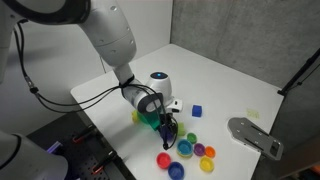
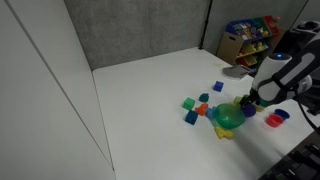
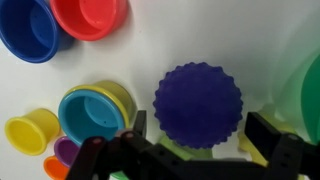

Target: Put the purple ball in the big green bowl

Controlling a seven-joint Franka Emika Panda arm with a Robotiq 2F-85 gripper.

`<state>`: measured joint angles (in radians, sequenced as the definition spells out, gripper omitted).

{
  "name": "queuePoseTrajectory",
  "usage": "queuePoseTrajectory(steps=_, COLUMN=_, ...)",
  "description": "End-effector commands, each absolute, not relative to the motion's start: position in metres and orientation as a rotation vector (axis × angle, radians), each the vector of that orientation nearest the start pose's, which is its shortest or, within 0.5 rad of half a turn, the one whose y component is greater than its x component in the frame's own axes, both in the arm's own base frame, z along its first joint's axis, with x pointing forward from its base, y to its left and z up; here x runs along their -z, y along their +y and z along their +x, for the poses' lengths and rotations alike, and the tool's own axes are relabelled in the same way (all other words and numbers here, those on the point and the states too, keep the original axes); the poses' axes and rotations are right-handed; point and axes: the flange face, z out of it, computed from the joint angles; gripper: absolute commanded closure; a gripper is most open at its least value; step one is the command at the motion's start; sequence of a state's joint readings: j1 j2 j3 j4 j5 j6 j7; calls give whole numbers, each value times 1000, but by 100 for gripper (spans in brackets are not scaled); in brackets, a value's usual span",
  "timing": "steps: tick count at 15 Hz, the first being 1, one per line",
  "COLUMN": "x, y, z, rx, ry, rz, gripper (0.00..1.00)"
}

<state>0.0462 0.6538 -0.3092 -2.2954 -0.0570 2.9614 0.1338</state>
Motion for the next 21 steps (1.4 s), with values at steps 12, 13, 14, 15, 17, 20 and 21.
queuePoseTrajectory(steps=12, x=-106, y=-131, z=490, rx=51, ry=434, rz=-3347, gripper=58)
queuePoseTrajectory(steps=13, x=-113, y=-127, z=492, rx=62, ry=426, rz=-3342, gripper=60)
queuePoseTrajectory(steps=14, x=-121, y=-122, z=495, rx=75, ry=418, rz=-3338, gripper=61)
queuePoseTrajectory(steps=15, x=-130, y=-117, z=498, rx=94, ry=409, rz=-3333, gripper=62)
queuePoseTrajectory(steps=17, x=-151, y=-107, z=504, rx=137, ry=395, rz=-3323, gripper=65)
queuePoseTrajectory(steps=20, x=-185, y=-85, z=510, rx=207, ry=376, rz=-3290, gripper=65)
queuePoseTrajectory(steps=21, x=-193, y=-77, z=511, rx=217, ry=361, rz=-3277, gripper=65)
